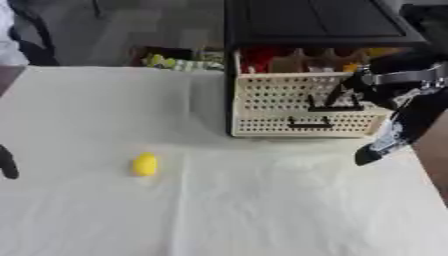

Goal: Pick up objects from table and place into drawer.

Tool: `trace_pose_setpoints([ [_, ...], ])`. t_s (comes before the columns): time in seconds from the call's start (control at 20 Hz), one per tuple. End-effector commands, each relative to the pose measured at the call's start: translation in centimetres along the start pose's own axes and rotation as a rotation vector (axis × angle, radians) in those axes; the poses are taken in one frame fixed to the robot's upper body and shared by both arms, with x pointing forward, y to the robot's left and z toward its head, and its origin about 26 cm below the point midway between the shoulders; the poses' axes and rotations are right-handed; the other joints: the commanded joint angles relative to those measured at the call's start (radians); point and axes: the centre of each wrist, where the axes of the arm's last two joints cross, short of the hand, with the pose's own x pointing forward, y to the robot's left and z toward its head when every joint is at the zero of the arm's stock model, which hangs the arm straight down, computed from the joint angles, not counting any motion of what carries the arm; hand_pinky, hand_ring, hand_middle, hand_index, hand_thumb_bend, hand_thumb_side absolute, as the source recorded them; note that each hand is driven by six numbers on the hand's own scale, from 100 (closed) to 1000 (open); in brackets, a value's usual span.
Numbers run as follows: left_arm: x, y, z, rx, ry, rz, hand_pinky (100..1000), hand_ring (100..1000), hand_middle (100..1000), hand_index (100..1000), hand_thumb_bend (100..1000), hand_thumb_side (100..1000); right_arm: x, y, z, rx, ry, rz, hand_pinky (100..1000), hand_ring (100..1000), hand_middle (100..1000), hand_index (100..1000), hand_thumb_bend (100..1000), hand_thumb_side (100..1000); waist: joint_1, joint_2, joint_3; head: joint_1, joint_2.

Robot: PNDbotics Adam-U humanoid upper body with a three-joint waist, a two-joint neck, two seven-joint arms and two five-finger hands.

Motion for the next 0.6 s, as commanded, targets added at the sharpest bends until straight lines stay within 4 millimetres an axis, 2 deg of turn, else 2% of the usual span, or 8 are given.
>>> trace_pose_setpoints([
  [0.05, 0.49, 0.08, -0.39, -0.007, -0.018, -0.008, 411, 548, 554, 628, 100, 857, 0.33, 1.06, -0.47, 0.082, -0.036, 0.011, 100, 263, 100, 693, 689, 605, 0.001, -0.010, 0.003, -0.004, -0.012],
  [0.6, 0.47, 0.04, -0.39, -0.006, -0.017, -0.005, 413, 548, 554, 626, 100, 859, 0.47, 1.35, -0.48, 0.083, -0.038, -0.003, 100, 276, 100, 708, 699, 627, 0.003, -0.011, 0.001, -0.006, -0.015],
])
